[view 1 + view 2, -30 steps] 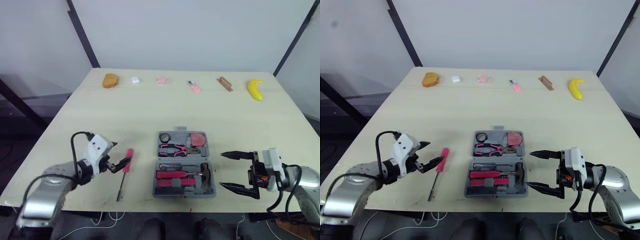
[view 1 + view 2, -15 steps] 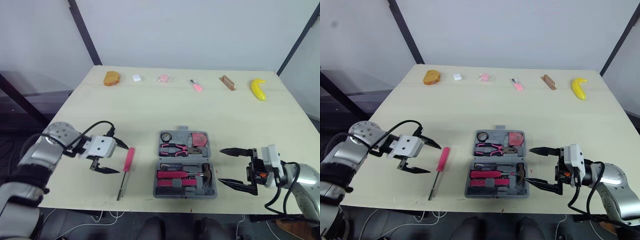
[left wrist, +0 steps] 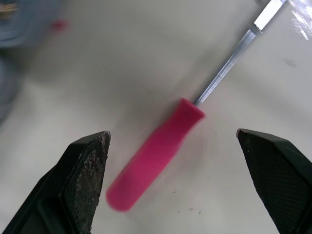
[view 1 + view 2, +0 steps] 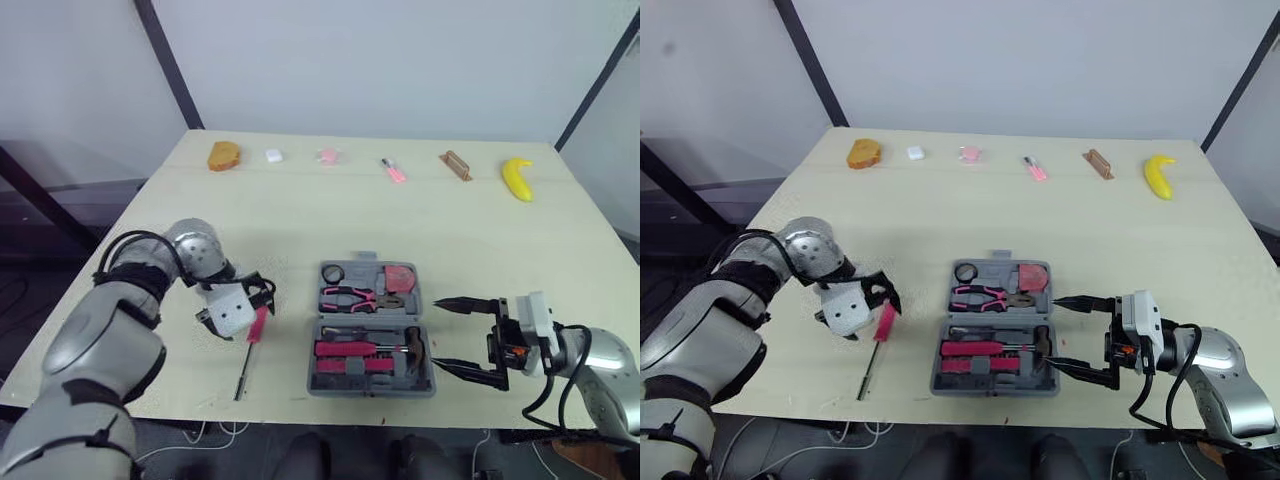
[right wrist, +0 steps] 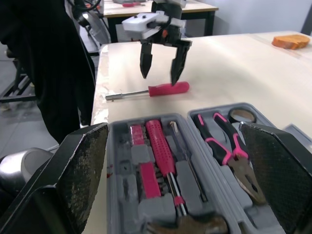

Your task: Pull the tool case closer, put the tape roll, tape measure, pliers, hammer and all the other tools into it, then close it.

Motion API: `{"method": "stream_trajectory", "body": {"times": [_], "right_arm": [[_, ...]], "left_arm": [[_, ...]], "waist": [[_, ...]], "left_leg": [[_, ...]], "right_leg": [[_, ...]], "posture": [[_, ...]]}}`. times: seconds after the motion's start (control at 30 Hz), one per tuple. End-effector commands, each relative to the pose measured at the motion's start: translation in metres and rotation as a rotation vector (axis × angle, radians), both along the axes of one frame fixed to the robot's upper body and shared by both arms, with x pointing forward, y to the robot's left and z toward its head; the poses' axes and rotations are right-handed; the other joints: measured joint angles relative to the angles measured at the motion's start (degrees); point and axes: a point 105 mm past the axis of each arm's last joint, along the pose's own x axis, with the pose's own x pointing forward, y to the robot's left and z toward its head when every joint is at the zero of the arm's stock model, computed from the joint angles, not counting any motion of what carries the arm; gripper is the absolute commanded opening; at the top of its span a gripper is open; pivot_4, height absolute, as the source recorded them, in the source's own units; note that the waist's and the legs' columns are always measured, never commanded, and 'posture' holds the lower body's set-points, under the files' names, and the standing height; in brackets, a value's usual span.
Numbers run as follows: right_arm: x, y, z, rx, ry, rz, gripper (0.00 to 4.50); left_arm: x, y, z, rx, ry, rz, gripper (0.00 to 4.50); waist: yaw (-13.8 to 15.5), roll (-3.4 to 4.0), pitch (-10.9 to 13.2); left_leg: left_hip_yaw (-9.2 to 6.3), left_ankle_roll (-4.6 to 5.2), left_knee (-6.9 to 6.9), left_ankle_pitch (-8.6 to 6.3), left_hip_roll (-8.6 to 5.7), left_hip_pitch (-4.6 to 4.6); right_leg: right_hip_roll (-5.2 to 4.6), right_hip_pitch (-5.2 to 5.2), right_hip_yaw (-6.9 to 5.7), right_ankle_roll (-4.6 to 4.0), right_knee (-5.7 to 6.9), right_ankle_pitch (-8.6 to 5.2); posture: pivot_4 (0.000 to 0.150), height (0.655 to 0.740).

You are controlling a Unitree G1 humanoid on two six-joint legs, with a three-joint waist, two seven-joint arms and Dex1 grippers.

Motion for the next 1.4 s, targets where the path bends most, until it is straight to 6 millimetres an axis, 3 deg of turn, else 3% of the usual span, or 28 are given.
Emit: {"method": "stream_trajectory", "body": {"times": [0.03, 0.53, 0.63, 0.9, 1.2, 1.4], "right_arm": [[0.0, 0.0, 0.006, 0.011, -0.044, -0.002, 4.5], [0.001, 0.001, 0.002, 0.008, -0.053, -0.007, 4.5], [0.0, 0.002, 0.0, 0.002, -0.054, 0.001, 4.5], [-0.002, 0.001, -0.002, -0.007, -0.054, 0.003, 4.5], [-0.003, 0.002, -0.004, -0.013, -0.051, 0.004, 4.5], [-0.001, 0.002, -0.005, -0.012, -0.051, 0.003, 4.5]], "left_arm": [[0.002, 0.007, 0.0, 0.066, -0.02, -0.041, 4.43], [0.002, -0.002, -0.026, 0.087, -0.046, -0.173, 4.43], [0.003, -0.01, -0.03, 0.058, -0.049, -0.194, 3.73], [-0.003, -0.018, -0.036, 0.016, -0.023, -0.242, 0.41], [-0.018, -0.01, -0.032, -0.03, 0.056, -0.231, 0.38], [-0.008, 0.003, -0.001, -0.115, -0.034, -0.113, 0.38]], "waist": [[-0.1, 0.0, 0.0], [0.7, 0.04, 0.0], [0.7, 0.18, -0.1], [0.7, 0.59, -0.4], [0.6, 0.61, -0.4], [0.4, 0.41, -0.3]], "left_leg": [[0.0, 0.0, 0.0, 0.0, 0.0, 0.0], [0.04, 0.0, 0.02, 0.0, -0.04, 0.04], [0.04, 0.0, 0.02, 0.0, -0.06, 0.2], [0.04, 0.01, 0.06, 0.01, -0.1, 0.27], [0.08, 0.01, 0.07, 0.0, -0.1, 0.32], [0.07, 0.02, 0.08, 0.0, -0.07, 0.27]], "right_leg": [[0.0, 0.0, 0.0, 0.0, 0.0, 0.0], [-0.09, 0.03, 0.0, 0.04, 0.07, 0.03], [-0.11, 0.18, 0.01, 0.04, 0.07, 0.03], [-0.14, 0.28, 0.01, 0.11, 0.07, 0.07], [-0.15, 0.34, 0.04, 0.11, 0.04, 0.07], [-0.11, 0.27, 0.03, 0.11, 0.06, 0.07]], "posture": [[0.15, 0.74], [0.15, 0.74], [0.15, 0.74], [0.15, 0.74], [0.15, 0.74], [0.15, 0.74]]}}
